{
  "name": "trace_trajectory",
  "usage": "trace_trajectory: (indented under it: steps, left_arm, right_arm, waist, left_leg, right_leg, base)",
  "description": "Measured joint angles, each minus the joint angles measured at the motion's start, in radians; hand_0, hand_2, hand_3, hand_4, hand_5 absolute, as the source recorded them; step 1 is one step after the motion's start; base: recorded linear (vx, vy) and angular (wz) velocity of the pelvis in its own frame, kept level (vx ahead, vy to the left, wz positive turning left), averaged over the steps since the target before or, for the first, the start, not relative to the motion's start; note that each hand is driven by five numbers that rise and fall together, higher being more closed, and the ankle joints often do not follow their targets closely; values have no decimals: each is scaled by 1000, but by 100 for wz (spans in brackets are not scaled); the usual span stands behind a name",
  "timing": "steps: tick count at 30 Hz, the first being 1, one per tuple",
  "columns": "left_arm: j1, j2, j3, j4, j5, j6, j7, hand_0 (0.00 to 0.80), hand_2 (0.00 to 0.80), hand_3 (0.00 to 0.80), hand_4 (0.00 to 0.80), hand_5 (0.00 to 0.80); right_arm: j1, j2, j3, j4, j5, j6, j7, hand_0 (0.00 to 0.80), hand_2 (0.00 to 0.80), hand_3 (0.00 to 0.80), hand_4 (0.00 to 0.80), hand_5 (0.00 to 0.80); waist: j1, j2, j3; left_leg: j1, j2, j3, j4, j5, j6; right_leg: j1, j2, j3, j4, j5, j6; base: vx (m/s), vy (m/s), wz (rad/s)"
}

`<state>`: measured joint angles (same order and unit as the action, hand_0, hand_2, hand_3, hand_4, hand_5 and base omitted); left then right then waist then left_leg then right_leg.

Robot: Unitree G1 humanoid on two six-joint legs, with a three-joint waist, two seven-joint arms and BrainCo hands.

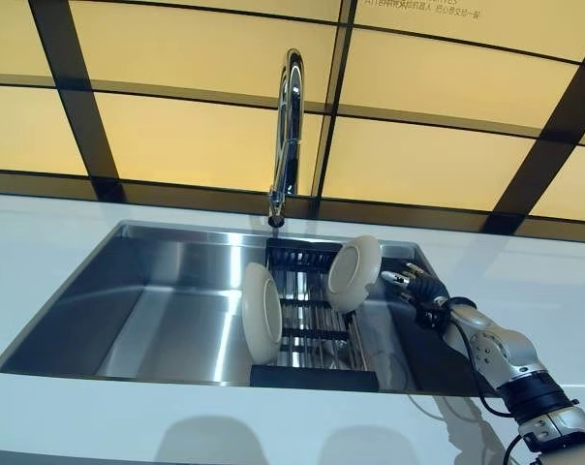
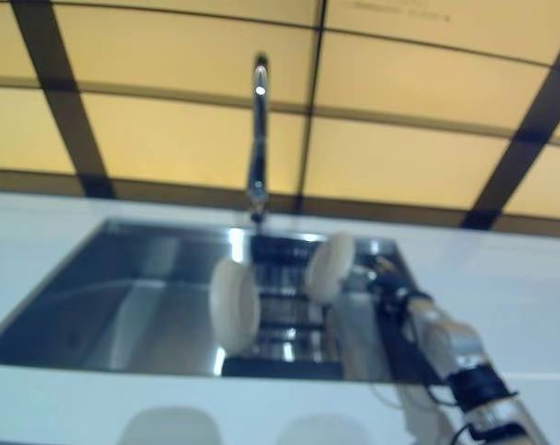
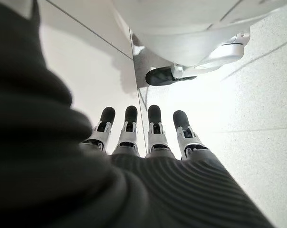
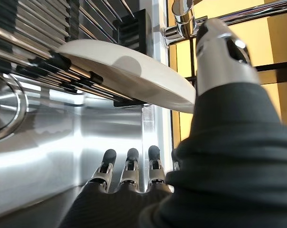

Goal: Take plates into dishwasher

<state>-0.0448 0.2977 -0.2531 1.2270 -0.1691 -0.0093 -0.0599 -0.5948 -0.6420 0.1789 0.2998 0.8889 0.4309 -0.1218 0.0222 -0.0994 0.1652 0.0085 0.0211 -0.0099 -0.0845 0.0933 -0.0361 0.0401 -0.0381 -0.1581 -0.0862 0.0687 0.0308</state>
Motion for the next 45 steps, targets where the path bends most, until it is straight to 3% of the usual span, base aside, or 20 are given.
trace_trajectory:
  steps: [9,32,45]
  left_arm:
    - [6,9,0,0,0,0,0,0,0,0,0,0]
    - [25,7,0,-2,-1,-4,2,0,0,0,0,0]
    - [40,4,-4,-2,-1,-3,2,0,0,0,0,0]
  right_arm:
    - [-3,0,0,3,40,12,3,0,0,0,0,0]
    - [-12,1,0,-8,59,12,-50,0,0,0,0,0]
    - [-43,1,0,74,96,13,-80,0,0,0,0,0]
  waist:
    - [25,-8,11]
    - [22,-4,10]
    - [24,10,-28]
  left_leg:
    - [9,0,-5,0,-2,-2]
    - [30,3,6,-1,-4,-3]
    - [32,4,5,0,-4,-4]
  right_leg:
    - [11,0,-4,-2,-4,-2]
    - [27,1,8,-1,-6,-5]
    - [29,2,8,-1,-6,-6]
  base:
    - [27,3,1]
    - [12,4,-1]
    - [0,0,0]
